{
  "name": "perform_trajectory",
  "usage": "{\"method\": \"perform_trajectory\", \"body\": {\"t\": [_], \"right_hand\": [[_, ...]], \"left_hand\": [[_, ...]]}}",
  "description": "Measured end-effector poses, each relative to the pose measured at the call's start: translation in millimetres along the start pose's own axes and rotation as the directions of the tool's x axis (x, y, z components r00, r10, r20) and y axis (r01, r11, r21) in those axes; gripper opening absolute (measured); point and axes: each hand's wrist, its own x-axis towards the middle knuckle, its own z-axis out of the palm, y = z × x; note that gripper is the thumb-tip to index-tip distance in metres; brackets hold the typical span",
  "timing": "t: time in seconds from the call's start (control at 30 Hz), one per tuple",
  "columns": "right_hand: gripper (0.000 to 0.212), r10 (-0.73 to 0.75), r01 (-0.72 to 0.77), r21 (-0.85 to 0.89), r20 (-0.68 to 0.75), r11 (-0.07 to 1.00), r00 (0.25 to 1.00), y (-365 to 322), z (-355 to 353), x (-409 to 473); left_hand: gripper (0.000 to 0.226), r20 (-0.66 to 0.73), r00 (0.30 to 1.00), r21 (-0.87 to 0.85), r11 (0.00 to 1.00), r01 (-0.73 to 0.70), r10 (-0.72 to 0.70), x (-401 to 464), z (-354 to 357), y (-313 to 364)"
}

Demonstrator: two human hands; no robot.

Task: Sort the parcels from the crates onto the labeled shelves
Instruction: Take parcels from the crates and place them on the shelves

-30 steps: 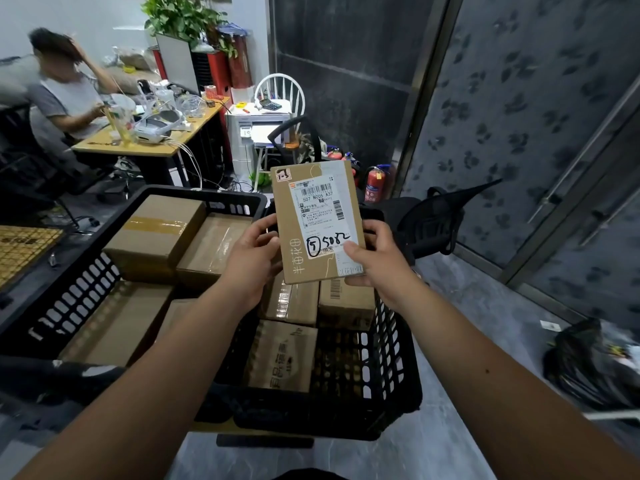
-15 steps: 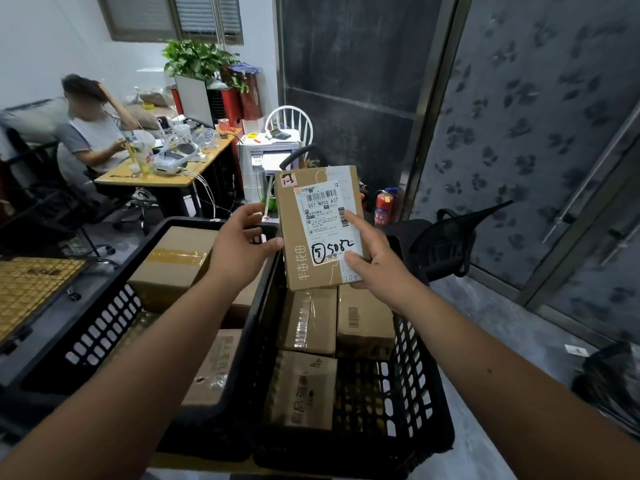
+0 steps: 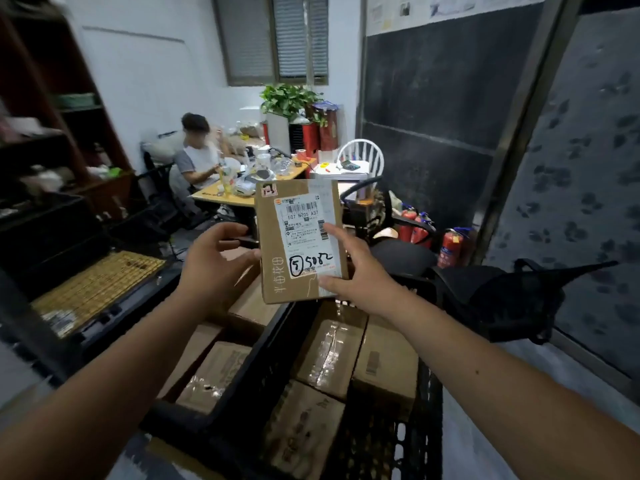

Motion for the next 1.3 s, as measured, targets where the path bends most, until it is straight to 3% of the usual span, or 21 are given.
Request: {"method": "perform_trajectory", "body": {"t": [0.17, 0.37, 0.67, 0.83, 1.1, 1.3], "right_hand": [[0.086, -0.146, 0.152, -0.025, 0.166, 0.988, 0.975, -17.9, -9.4, 1.7], [0.086, -0.289, 0.280, 0.079, 0.364, 0.957, 0.885, -50.8, 28.7, -6.6], [0.086, -0.468, 0.374, 0.280, 0.544, 0.884, 0.696, -136.9, 158.7, -91.7], [0.084, -0.541, 0.430, 0.340, 0.638, 0.836, 0.549, -196.5, 230.3, -155.5], [0.087, -0.598, 0.400, 0.453, 0.683, 0.797, 0.418, -278.8, 364.4, -283.1], [0.089, -0.628, 0.378, 0.507, 0.685, 0.775, 0.369, -319.0, 447.0, -364.2]], "left_hand": [[0.048, -0.192, 0.981, 0.128, 0.990, 0.059, -0.033, -53.9, -22.6, 11.2], [0.056, -0.396, 0.914, 0.237, 0.953, 0.191, -0.084, -135.9, -80.5, 26.0], [0.074, -0.666, 0.721, 0.280, 0.832, 0.479, -0.191, -311.2, -211.4, 52.0], [0.091, -0.750, 0.626, 0.261, 0.774, 0.576, -0.213, -422.3, -283.0, 62.2], [0.072, -0.867, 0.458, 0.192, 0.713, 0.674, -0.199, -594.2, -389.8, 54.0], [0.063, -0.869, 0.463, 0.241, 0.667, 0.705, -0.175, -688.6, -458.9, 43.2]]}}
